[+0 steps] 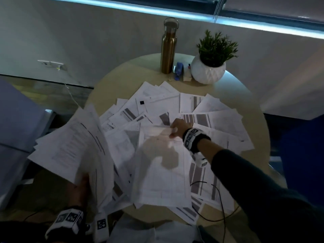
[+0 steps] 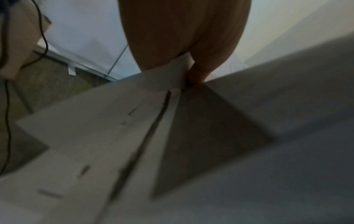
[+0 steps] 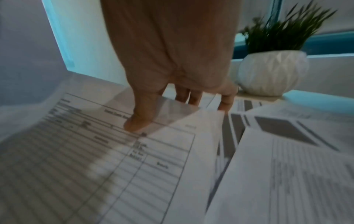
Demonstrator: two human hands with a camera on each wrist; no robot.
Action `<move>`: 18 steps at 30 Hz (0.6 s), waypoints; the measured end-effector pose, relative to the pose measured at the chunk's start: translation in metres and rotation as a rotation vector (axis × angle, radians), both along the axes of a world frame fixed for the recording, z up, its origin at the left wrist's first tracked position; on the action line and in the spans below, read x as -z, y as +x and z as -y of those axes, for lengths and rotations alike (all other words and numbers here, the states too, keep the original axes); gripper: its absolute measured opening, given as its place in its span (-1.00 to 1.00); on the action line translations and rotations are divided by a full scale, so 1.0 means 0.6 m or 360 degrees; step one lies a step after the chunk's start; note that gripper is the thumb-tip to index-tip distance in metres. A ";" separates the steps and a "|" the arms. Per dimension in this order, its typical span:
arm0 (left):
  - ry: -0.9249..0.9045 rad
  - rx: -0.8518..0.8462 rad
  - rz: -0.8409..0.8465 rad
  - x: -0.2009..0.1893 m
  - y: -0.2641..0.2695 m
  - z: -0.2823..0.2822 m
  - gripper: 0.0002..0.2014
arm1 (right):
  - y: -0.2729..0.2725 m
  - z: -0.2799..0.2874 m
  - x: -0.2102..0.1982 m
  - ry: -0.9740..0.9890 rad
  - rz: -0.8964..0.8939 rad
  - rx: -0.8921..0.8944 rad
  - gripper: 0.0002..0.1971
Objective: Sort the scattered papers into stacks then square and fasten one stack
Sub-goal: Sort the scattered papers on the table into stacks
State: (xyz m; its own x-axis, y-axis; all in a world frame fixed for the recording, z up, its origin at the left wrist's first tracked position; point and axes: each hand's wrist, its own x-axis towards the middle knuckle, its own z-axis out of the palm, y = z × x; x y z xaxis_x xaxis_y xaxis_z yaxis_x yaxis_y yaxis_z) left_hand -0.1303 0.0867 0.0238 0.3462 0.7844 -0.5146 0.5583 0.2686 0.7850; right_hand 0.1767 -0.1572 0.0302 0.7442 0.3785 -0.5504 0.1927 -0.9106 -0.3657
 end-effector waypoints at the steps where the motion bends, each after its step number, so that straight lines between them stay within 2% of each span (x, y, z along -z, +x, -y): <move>1: 0.0013 -0.0017 -0.0011 0.000 -0.002 -0.002 -0.52 | -0.010 -0.003 0.011 -0.0053 0.0011 -0.0005 -0.55; 5: 0.0033 -0.0022 0.0084 0.000 0.001 -0.016 -0.54 | -0.024 -0.011 0.021 -0.0104 0.0149 -0.0207 -0.68; 8: 0.0003 0.0006 0.0108 0.002 0.014 -0.031 -0.54 | -0.023 -0.006 0.028 -0.0096 0.0205 -0.0240 -0.64; 13: 0.0017 0.0104 0.0106 -0.001 0.047 -0.047 -0.57 | -0.021 -0.002 0.035 -0.0130 0.0205 -0.0182 -0.62; 16: 0.0067 0.0046 0.0140 -0.011 0.059 -0.052 -0.55 | -0.020 0.000 0.036 0.0026 0.0229 -0.0074 -0.71; 18: 0.0150 -0.0013 0.0156 -0.017 0.063 -0.056 -0.56 | -0.015 0.003 0.032 0.0165 0.0171 0.0057 -0.65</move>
State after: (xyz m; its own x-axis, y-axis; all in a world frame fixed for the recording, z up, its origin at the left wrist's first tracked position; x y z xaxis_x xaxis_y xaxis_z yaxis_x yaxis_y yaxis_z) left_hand -0.0924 0.1205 0.0342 0.3844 0.8308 -0.4024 0.4759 0.1952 0.8576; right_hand 0.1678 -0.1589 0.0107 0.8109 0.4012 -0.4261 0.2036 -0.8760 -0.4373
